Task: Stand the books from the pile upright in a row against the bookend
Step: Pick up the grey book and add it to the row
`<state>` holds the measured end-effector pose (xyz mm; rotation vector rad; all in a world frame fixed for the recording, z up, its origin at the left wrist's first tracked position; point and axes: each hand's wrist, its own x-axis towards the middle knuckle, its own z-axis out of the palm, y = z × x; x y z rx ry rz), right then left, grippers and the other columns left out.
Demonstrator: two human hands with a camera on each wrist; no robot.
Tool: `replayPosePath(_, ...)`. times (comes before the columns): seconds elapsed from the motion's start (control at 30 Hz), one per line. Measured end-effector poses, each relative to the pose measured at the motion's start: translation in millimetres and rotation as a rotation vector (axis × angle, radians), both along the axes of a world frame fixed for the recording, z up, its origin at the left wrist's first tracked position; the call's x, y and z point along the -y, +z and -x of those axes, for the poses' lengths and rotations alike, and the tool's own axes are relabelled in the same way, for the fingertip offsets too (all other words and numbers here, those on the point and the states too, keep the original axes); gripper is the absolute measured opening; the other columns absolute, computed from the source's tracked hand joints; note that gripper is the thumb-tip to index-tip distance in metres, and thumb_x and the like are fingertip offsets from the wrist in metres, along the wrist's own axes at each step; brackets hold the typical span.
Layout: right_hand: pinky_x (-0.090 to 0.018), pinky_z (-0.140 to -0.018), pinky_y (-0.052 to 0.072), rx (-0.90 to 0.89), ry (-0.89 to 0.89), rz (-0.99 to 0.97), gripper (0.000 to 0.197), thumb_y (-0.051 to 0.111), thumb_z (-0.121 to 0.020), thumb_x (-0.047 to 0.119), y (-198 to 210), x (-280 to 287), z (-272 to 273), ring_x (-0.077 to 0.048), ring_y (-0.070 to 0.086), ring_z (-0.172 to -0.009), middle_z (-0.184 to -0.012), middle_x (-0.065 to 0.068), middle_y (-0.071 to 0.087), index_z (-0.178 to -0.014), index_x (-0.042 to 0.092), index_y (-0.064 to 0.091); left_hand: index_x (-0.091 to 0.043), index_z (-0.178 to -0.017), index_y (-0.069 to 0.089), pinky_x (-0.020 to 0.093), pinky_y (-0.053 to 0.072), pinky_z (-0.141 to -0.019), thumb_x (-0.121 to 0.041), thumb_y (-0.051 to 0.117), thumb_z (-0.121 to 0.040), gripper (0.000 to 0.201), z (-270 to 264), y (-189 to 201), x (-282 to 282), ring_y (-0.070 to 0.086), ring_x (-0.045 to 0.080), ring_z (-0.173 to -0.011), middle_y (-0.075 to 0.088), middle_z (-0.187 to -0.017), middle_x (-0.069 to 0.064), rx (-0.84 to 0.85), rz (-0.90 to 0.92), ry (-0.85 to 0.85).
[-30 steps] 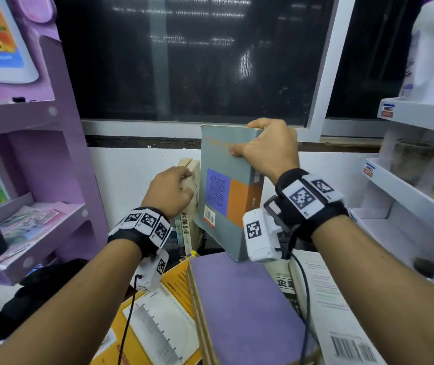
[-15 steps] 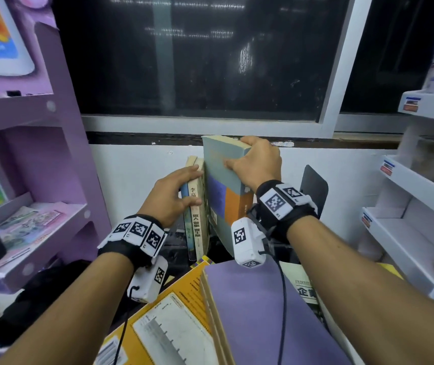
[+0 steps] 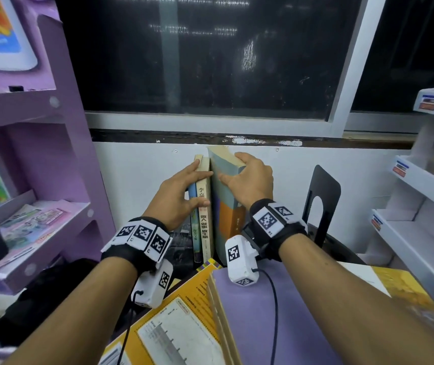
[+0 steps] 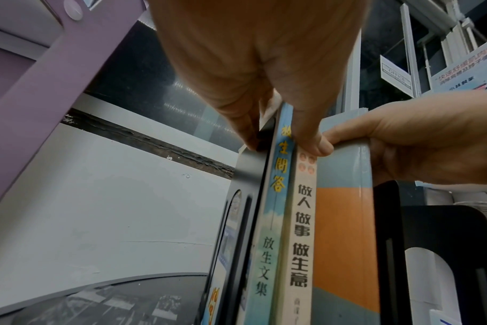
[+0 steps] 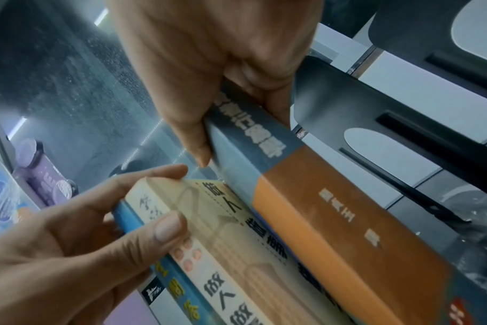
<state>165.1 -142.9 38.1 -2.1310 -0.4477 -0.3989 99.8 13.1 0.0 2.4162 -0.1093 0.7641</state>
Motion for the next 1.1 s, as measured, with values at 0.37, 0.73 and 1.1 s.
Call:
replayPosePath(0.37,-0.020,-0.079,0.038,-0.048,0.255,0.168,0.062,0.065,-0.088,0.036,5,6,8,-0.016,0.054,-0.108,-0.126,-0.003,0.059,-0.142,0.014,0.042,-0.035,-0.131,0.051,0.034,0.035,-0.112,-0.024,0.076,-0.079,0.059,4,-6,2,0.032,0.013,-0.141,0.028,-0.156,0.002,-0.016,0.098,0.024)
replayPosePath(0.73,-0.030,-0.084,0.053,-0.116,0.379,0.353,0.109,0.085,-0.072,0.022,3,10,5,-0.020,0.058,-0.105,-0.127,-0.009,0.056,-0.153,0.023,0.012,-0.034,-0.129,0.046,0.026,0.052,-0.089,-0.023,0.070,-0.084,0.052,3,-4,6,0.053,0.016,-0.119,0.030,-0.154,-0.005,-0.084,0.159,-0.013)
replayPosePath(1.1,-0.039,-0.085,0.057,-0.070,0.357,0.240,0.098,0.083,-0.073,0.020,-10,4,-1,-0.024,0.062,-0.104,-0.122,-0.011,0.058,-0.150,0.024,0.023,-0.043,-0.117,0.048,0.030,0.054,-0.088,-0.022,0.071,-0.082,0.047,6,-4,6,0.056,0.012,-0.111,0.053,-0.124,-0.015,-0.045,0.274,-0.053)
